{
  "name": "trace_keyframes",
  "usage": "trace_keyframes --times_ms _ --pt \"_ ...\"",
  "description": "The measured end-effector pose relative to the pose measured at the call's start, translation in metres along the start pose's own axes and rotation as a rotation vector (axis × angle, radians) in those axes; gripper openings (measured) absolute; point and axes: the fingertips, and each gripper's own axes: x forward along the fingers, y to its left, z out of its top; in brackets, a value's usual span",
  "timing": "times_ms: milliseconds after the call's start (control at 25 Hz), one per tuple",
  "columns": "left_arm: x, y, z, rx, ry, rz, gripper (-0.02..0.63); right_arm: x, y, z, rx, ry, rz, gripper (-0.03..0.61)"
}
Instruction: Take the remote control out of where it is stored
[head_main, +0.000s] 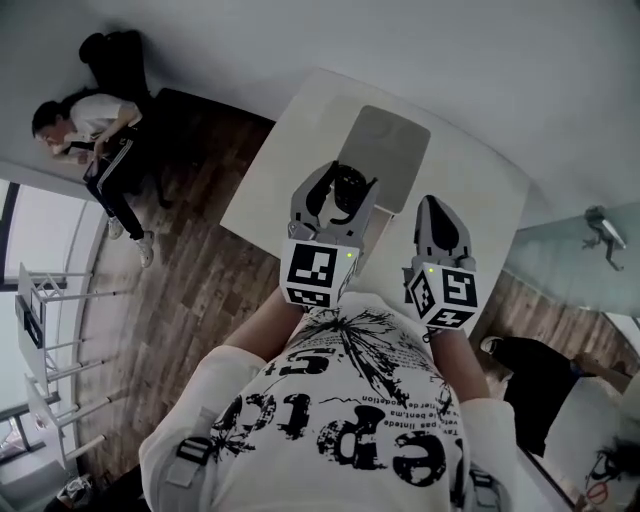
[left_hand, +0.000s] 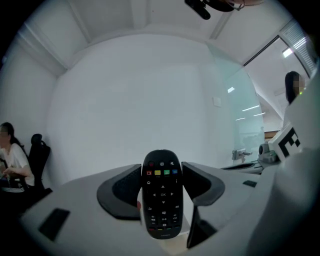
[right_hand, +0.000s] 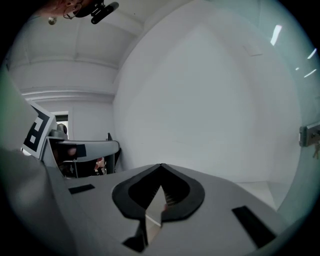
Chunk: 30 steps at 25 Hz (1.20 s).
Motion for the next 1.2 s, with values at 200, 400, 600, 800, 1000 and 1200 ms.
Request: trace_keyframes --times_ms 200,400,600,800,1000,1200 --pt "-0.004 -0.004 0.012 0.05 -0.041 -0.022 0.262 0.001 0.007 0.004 -0.023 -0.019 -0.007 0.002" --pt "-0.003 -0.004 0.013 0.059 -0.041 -0.041 0.262 0.003 0.01 0.004 -0.036 -0.014 -0.013 0.002" --pt "-0.002 -0.005 0.01 0.05 -0.033 -0.052 0.262 0.001 0.007 0.003 -0.041 -0.013 -0.02 0.002" --pt "0.001 -0.009 0.008 0.045 -0.025 -0.063 0.262 0.001 0.006 0.006 -0.046 -0.015 -0.026 0.002" --pt "0.002 -0.014 0.002 0.038 -0.005 -0.081 0.262 -0.002 0.002 0.002 -0.038 -0.004 -0.037 0.002" --pt "-0.001 -0.008 0.002 0.029 -0.007 -0.075 0.262 0.0 0.006 0.002 -0.038 0.0 -0.046 0.002"
